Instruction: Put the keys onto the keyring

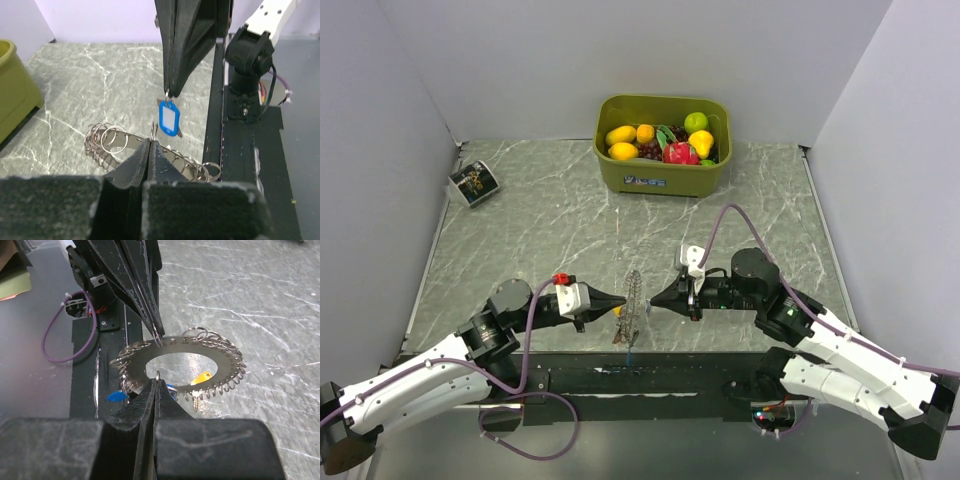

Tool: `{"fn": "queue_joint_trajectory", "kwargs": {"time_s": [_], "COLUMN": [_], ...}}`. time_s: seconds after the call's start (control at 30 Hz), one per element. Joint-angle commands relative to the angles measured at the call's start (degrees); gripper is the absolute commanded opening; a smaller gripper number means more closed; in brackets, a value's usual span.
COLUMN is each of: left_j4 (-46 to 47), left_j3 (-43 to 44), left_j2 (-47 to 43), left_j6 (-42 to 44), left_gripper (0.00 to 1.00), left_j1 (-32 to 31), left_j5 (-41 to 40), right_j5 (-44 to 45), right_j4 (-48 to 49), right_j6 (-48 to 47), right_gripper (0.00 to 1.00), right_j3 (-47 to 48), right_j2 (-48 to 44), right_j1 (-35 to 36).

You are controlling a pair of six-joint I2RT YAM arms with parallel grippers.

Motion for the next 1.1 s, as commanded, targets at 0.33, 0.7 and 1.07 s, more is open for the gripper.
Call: {"fn": "queue_joint_trajectory", "kwargs": {"time_s": [0.33,0.7,1.07], "left_j4": [7.3,9.4,9.3], "left_j3": [2.4,1.9,2.1], "left_j2": [1.3,2.8,3.4], "left_j6": [-1.7,-2.5,-2.6], "left_gripper": [0.01,0.01,0.01], "left_j1": [-0.2,-0.2,-0.2], "left_j5": [0.6,0.9,1.3], "right_j5": [-0.6,-4.3,-4.3], "right_j4": [4.1,6.4,7.4], "right_j6": [1.9,3.6,4.3], "right_gripper": [0.00,0.00,0.00], "right_j3": [4.6,5.4,5.4], "right_j2": [4.0,6.5,6.8], "right_j1": [-0.2,-0.1,0.2]}}
